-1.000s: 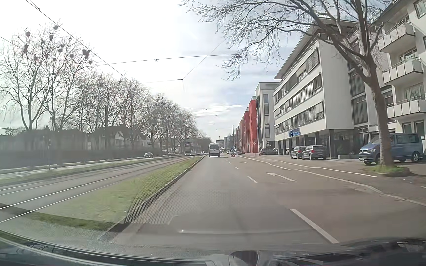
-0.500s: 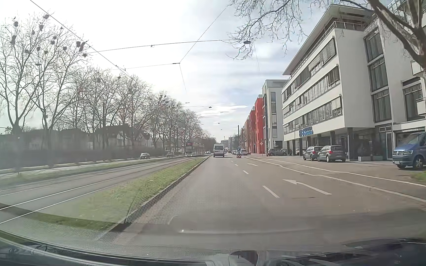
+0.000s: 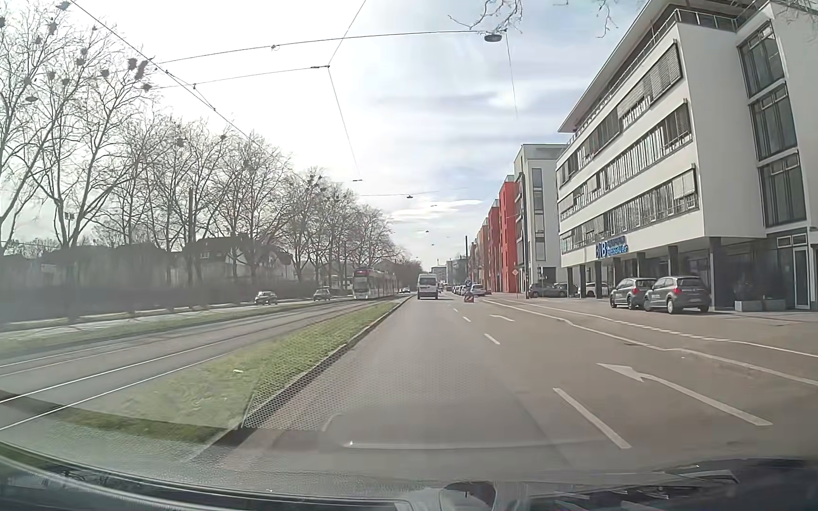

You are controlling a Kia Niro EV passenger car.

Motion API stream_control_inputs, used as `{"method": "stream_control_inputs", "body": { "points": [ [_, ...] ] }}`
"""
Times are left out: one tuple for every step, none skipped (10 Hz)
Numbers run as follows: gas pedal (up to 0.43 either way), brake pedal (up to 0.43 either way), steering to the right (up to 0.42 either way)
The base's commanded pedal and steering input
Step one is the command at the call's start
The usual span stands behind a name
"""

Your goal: Follow the waypoints while adhering to traffic rules and regulations

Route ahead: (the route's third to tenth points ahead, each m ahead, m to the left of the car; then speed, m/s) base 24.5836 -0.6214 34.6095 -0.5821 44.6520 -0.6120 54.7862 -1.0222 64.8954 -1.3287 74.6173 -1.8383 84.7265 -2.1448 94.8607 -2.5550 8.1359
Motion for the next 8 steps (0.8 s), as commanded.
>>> {"method": "stream_control_inputs", "body": {
  "points": [
    [0.209,0.000,-0.004],
    [0.209,0.000,-0.004],
    [0.197,0.000,-0.004],
    [0.157,0.000,-0.003],
    [0.157,0.000,-0.002],
    [0.157,0.000,0.000],
    [0.157,0.000,0.003],
    [0.157,0.000,0.005]
  ]
}}
